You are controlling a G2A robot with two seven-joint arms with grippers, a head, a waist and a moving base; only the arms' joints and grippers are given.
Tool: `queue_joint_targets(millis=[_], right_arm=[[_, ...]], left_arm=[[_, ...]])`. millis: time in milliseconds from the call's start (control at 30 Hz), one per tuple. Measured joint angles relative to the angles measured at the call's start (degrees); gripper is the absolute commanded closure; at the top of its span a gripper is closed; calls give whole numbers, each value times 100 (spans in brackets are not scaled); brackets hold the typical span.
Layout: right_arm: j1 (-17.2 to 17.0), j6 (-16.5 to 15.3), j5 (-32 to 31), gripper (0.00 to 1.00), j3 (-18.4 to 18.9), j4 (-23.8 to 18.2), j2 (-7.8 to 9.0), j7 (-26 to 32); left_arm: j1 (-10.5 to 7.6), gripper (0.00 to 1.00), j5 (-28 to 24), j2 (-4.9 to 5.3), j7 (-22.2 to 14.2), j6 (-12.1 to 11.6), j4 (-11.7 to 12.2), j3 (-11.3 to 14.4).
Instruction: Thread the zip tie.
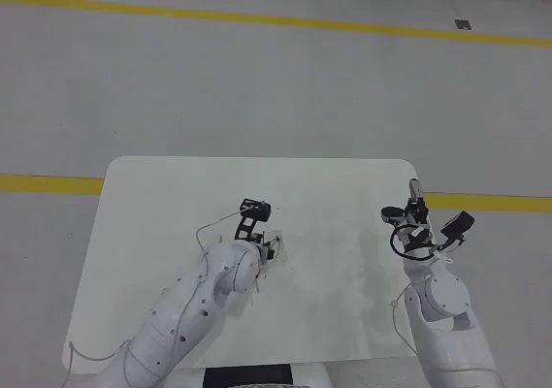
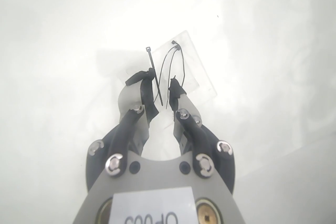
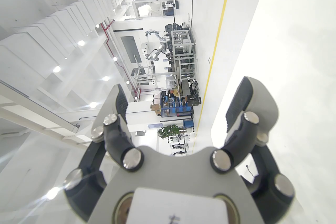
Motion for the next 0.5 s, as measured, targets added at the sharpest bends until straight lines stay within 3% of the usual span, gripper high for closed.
queue_joint_targets(millis=[233,500], right_arm=[[0,0,0,0,0,0,0,0],[0,0,0,0,0,0,0,0]], left_arm=[[-54,83,163,-116,-33,0,138,-35],[-58,83,687,-254,-200,0,223,-92]])
